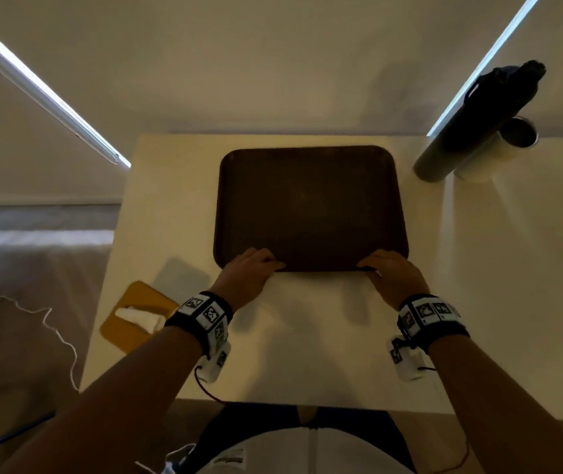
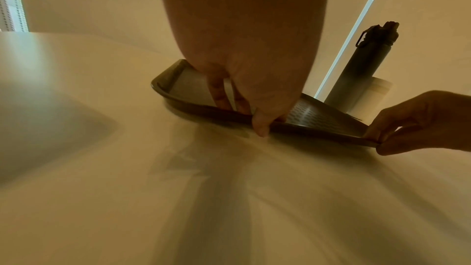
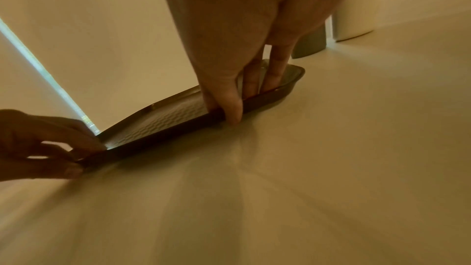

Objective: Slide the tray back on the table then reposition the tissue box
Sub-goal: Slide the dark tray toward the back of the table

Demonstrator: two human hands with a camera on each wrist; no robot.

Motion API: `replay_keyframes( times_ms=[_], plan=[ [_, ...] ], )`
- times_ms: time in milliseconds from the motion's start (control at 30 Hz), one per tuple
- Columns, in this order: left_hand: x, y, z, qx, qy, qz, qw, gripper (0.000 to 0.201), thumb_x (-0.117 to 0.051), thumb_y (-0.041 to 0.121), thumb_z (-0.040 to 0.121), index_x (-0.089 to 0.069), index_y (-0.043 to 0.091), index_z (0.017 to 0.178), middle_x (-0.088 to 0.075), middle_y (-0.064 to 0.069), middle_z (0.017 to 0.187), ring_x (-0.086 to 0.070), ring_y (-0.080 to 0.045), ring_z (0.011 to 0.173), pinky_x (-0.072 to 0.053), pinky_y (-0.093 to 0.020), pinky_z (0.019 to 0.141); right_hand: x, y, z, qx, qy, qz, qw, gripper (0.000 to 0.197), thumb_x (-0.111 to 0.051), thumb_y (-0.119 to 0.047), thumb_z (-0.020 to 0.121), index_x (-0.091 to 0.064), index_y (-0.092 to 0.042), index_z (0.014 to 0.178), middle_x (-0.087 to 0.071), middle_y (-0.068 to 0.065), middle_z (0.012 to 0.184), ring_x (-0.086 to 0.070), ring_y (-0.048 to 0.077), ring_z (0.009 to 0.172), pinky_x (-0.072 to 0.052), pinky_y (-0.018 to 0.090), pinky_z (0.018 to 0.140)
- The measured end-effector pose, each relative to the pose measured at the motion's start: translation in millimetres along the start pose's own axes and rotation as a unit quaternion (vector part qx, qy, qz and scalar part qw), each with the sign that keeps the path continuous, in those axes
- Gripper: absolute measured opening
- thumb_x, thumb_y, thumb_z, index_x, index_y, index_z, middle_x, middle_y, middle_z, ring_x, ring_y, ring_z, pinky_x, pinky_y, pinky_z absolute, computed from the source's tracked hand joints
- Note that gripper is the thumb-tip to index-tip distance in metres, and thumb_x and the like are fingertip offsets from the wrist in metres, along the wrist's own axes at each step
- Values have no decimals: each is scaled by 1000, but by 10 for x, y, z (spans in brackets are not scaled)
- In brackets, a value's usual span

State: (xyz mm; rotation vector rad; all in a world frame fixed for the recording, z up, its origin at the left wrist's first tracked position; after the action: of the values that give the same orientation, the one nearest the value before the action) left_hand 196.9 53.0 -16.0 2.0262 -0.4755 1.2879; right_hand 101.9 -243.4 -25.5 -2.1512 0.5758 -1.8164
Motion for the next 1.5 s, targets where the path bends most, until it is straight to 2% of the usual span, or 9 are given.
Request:
replay_keyframes(
  times_ms=[200,433,700,933,1166,1266,1399,1499],
  plan=[
    [36,-122,188,-28,6,-26,999,38,-56,11,94,-61,21,130,-59,-6,116,-55,-26,101,-55,-45,79,14,-66,73,-75,4,14,997,19,-63,-8,88,-71,-15,105,-66,8,108,-58,31,101,-48,41,84],
    [-34,-114,253,-29,16,-44,998,36,-59,11,93,-63,20,128,-61,-6,114,-56,-25,101,-55,-46,80,71,-43,91,-89,-26,6,996,20,-60,-12,91,-71,-17,108,-65,6,108,-57,27,102,-48,40,84],
    [-30,-144,200,-11,35,-69,997,31,-60,19,94,-64,17,125,-62,-7,112,-58,-23,99,-55,-42,82,89,-21,86,-54,-21,16,998,18,-65,-11,88,-72,-17,104,-68,4,103,-60,25,96,-52,40,80],
    [-27,-95,209,-10,39,-62,997,30,-58,23,96,-64,18,125,-62,-6,113,-57,-20,100,-53,-37,83,97,31,99,-55,-31,6,998,19,-65,-12,88,-71,-20,105,-66,3,103,-59,24,97,-49,37,82],
    [-37,-96,209,7,39,-62,997,31,-58,23,96,-64,19,125,-62,-4,112,-57,-20,99,-53,-39,83,93,-7,95,-45,-16,-6,999,20,-66,-8,87,-71,-17,104,-67,5,102,-60,27,94,-50,37,79],
    [-46,-82,205,16,28,-59,998,34,-56,28,96,-60,21,129,-59,-3,117,-55,-19,105,-51,-38,88,88,-13,89,-29,-14,-15,999,21,-67,-6,85,-70,-15,104,-66,7,101,-60,29,92,-52,40,78],
    [0,-58,121,29,11,-65,997,42,-55,37,96,-53,23,136,-56,-3,125,-51,-20,114,-47,-42,95,123,-70,90,0,-29,-39,999,28,-69,-10,81,-66,-16,109,-64,8,105,-60,30,93,-50,42,82],
    [173,-3,-49,39,48,-80,995,47,-55,42,95,-51,23,138,-55,-3,129,-50,-20,118,-45,-42,98,145,-250,116,45,-25,-43,998,41,-72,-19,80,-60,-19,119,-61,9,113,-58,29,99,-46,41,87]
  ],
)
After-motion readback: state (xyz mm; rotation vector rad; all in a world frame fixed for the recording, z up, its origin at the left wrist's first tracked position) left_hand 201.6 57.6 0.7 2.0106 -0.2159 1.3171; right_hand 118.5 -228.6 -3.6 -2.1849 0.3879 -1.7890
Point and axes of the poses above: each hand's wrist, its own z-axis towards the middle knuckle, its own x-axis out of the back of the hand, y = z × x, the point moved 2 cm from there along z, towards the middle knuckle
